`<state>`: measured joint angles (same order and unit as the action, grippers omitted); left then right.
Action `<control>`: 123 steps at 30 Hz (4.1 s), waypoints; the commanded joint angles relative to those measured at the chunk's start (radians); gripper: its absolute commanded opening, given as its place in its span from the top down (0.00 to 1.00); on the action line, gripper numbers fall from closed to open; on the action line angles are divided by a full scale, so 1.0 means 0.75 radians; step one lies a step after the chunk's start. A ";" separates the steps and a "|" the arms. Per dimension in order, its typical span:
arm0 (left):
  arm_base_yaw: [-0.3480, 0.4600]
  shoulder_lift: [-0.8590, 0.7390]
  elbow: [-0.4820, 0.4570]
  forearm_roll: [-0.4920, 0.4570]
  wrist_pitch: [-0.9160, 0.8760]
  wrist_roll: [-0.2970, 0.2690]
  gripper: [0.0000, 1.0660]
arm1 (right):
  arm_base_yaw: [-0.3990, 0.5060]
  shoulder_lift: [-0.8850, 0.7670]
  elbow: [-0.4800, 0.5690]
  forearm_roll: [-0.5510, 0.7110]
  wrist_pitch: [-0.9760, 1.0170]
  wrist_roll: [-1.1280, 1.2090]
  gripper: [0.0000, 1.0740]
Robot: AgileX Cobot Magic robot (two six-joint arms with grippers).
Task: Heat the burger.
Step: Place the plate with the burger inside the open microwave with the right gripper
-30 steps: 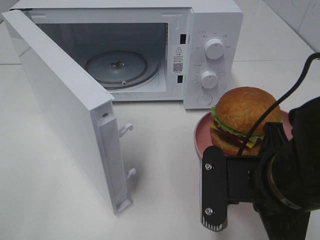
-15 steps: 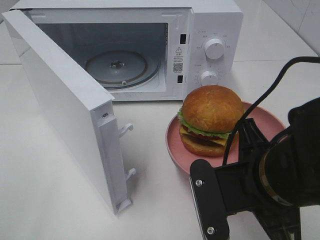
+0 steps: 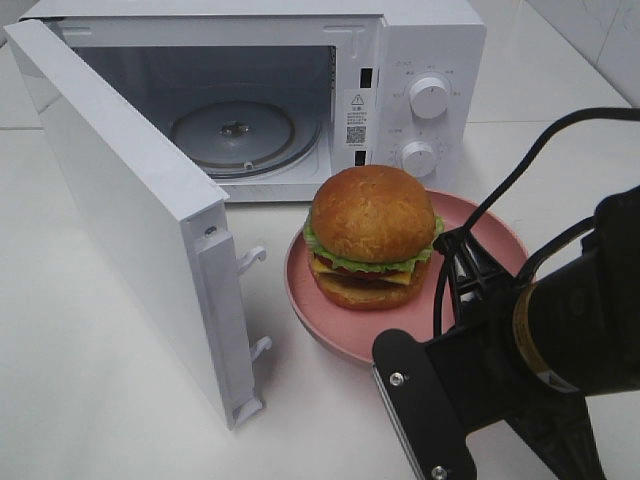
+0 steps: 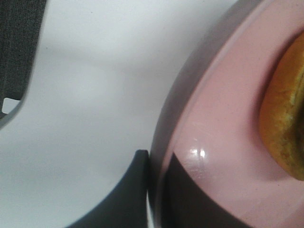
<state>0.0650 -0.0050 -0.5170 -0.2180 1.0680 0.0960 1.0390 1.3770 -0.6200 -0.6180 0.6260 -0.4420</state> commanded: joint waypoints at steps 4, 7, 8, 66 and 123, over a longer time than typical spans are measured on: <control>-0.001 -0.007 0.000 -0.005 -0.011 0.003 0.06 | -0.099 -0.055 -0.003 0.000 -0.111 -0.193 1.00; -0.001 -0.007 0.000 -0.005 -0.011 0.003 0.06 | -0.145 -0.061 -0.012 0.055 -0.125 -0.308 1.00; -0.001 -0.007 0.000 -0.005 -0.011 0.003 0.06 | -0.161 -0.061 -0.021 0.084 -0.124 -0.355 1.00; -0.001 -0.007 0.000 -0.005 -0.011 0.003 0.06 | -0.519 0.312 -0.499 0.872 -0.215 -1.479 1.00; -0.001 -0.007 0.000 -0.005 -0.011 0.003 0.06 | -0.531 1.027 -1.501 0.764 0.084 -1.301 1.00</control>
<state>0.0650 -0.0050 -0.5170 -0.2180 1.0680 0.0960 0.6490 2.1380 -1.6940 -0.0310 0.7190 -1.4460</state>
